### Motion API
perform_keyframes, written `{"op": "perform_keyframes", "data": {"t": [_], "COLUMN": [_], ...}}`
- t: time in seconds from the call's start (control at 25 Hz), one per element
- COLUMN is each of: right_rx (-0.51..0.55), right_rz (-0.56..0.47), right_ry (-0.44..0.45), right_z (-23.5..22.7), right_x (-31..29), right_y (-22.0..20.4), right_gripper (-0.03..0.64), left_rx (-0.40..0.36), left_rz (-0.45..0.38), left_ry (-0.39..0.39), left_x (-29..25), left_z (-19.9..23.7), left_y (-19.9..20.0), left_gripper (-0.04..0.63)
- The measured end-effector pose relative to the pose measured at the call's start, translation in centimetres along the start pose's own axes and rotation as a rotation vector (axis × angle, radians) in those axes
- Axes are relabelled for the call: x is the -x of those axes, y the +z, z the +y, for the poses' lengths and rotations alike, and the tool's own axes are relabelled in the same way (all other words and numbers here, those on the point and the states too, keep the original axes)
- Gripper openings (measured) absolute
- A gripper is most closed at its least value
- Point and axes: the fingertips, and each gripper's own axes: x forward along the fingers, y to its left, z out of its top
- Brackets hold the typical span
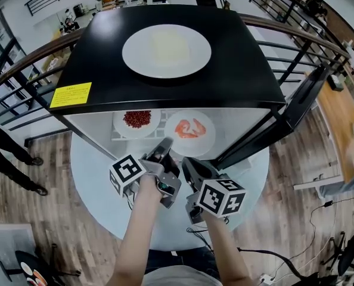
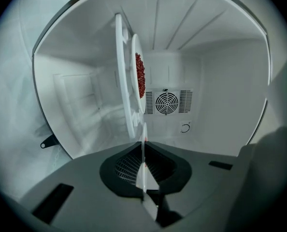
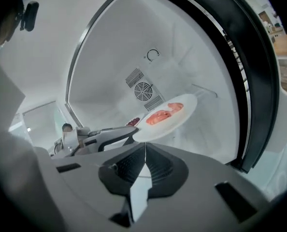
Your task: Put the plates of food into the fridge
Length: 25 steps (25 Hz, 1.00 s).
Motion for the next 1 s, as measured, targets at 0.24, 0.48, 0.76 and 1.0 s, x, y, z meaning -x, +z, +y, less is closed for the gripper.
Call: {"op": "perform_keyframes", "data": {"t": [0.24,0.48,0.76,1.0], "right_rx": [-0.092,-0.151,-0.075,0.111], "right_rz": [-0.056,-0.081,-0.074,-0.140], "right_ry": [-0.027,-0.074,-0.199,-0.210], "right_z": [-1.2,-3.0,-4.7,-3.2], "right_x": [-1.1,-2.3,-1.7,0.6], "right_y": [2.0,3.6,4.0,3.2], "right_gripper": [0.014,0.014,0.014,0.014], "left_rx": [-0.066,-0.104,-0.266,-0.619], "left_rz": [0.100,0.183,0.164,0.052], "left_ry": [-0.025,-0.050,-0.093,-0.053], "left_x": [-0.7,-0.4,1.5,4.3], "left_z": [-0.9,-1.2,-1.6,-3.2], "left_y": [-0.5,-2.2,-3.5,-2.9], "left_gripper": [0.020,0.020,0.020,0.020]}}
